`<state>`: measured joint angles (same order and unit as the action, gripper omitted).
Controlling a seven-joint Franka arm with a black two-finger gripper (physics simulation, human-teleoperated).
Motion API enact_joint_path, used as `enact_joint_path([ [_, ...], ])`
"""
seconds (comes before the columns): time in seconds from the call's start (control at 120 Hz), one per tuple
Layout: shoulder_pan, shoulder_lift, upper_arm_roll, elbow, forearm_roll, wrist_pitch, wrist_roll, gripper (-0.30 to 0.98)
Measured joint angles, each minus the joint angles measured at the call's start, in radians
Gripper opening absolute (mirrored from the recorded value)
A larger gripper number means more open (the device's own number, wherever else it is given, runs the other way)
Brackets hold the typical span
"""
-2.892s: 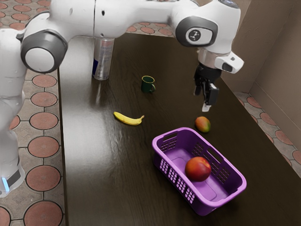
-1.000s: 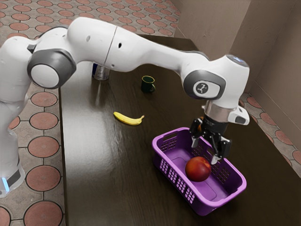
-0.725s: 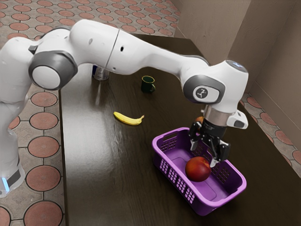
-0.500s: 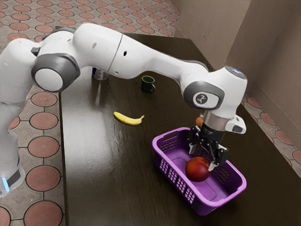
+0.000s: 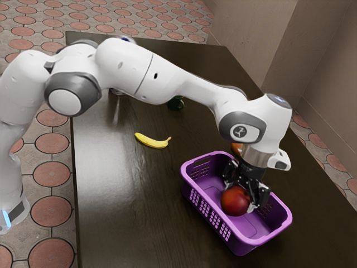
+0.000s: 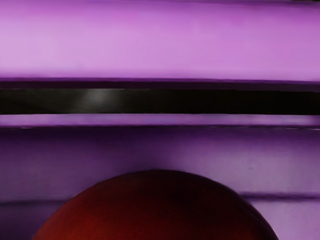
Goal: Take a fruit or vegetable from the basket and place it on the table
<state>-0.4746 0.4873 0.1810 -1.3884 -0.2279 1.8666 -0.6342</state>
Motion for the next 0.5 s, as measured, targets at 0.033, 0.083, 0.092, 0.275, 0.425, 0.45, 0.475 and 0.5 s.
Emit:
enact_joint_path([
  [0.033, 0.000, 0.005, 0.000, 0.000, -0.002, 0.004, 0.001, 0.69],
  [0.083, 0.001, 0.011, 0.000, 0.000, -0.003, 0.009, 0.002, 0.68],
  [0.092, 0.001, 0.012, 0.000, 0.000, -0.004, 0.010, 0.002, 0.67],
  [0.275, -0.001, 0.007, -0.001, 0.000, -0.001, 0.019, 0.003, 0.37],
  [0.425, 0.002, -0.025, 0.002, 0.003, 0.005, 0.015, 0.009, 0.37],
  [0.45, 0.002, -0.031, 0.004, 0.004, 0.006, 0.013, 0.010, 0.37],
  [0.475, 0.001, -0.036, 0.010, 0.005, 0.007, 0.012, 0.011, 0.38],
  [0.5, 0.001, -0.043, 0.014, 0.006, 0.007, 0.008, 0.012, 0.37],
])
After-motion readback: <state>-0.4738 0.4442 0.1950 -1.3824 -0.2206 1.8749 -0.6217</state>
